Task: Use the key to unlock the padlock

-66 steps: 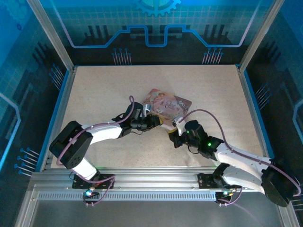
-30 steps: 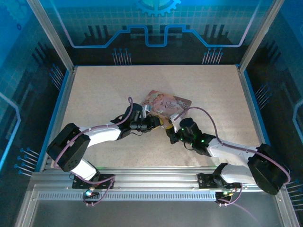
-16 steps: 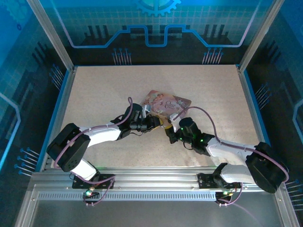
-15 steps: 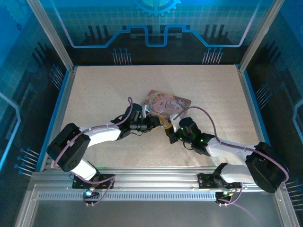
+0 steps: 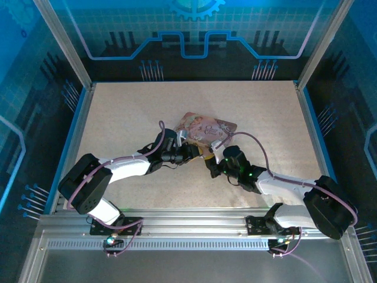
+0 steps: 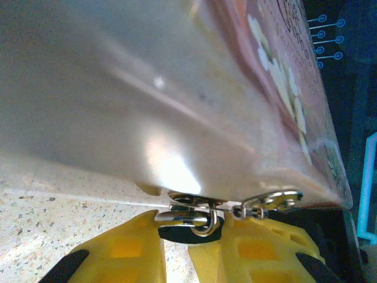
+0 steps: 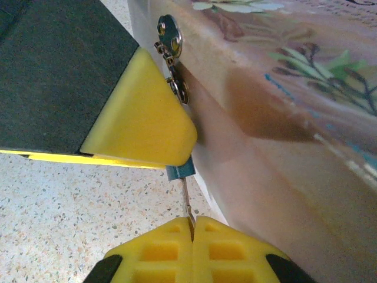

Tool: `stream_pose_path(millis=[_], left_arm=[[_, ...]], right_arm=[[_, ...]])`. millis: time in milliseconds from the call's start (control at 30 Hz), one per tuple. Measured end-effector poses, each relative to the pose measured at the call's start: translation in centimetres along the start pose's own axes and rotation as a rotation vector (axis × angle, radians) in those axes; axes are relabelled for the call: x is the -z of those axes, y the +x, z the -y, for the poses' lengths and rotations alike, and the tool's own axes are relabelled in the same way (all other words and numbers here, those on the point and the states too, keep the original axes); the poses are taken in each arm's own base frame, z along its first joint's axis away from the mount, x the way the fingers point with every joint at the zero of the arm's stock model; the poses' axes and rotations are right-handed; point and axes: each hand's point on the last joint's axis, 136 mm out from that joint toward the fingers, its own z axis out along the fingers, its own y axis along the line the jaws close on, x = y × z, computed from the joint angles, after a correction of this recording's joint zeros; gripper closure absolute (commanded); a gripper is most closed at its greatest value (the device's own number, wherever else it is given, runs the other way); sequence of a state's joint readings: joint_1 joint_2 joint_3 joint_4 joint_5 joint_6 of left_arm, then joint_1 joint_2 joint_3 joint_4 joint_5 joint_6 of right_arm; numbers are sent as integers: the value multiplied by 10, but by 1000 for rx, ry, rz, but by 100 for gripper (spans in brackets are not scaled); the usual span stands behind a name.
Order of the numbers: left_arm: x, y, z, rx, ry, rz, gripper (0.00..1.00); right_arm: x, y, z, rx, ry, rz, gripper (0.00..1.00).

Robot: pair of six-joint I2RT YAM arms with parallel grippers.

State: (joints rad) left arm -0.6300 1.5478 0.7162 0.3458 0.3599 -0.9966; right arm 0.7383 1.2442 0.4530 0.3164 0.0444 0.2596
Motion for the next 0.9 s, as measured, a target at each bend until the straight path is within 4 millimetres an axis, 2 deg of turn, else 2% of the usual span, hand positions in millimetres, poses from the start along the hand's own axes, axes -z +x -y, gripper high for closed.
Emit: stream_pose_path(millis=[900], left_arm=[[3,-8,-3,2,-15,42,91]], right_arm=[[-9,-8,0,-22,-59,19,97]])
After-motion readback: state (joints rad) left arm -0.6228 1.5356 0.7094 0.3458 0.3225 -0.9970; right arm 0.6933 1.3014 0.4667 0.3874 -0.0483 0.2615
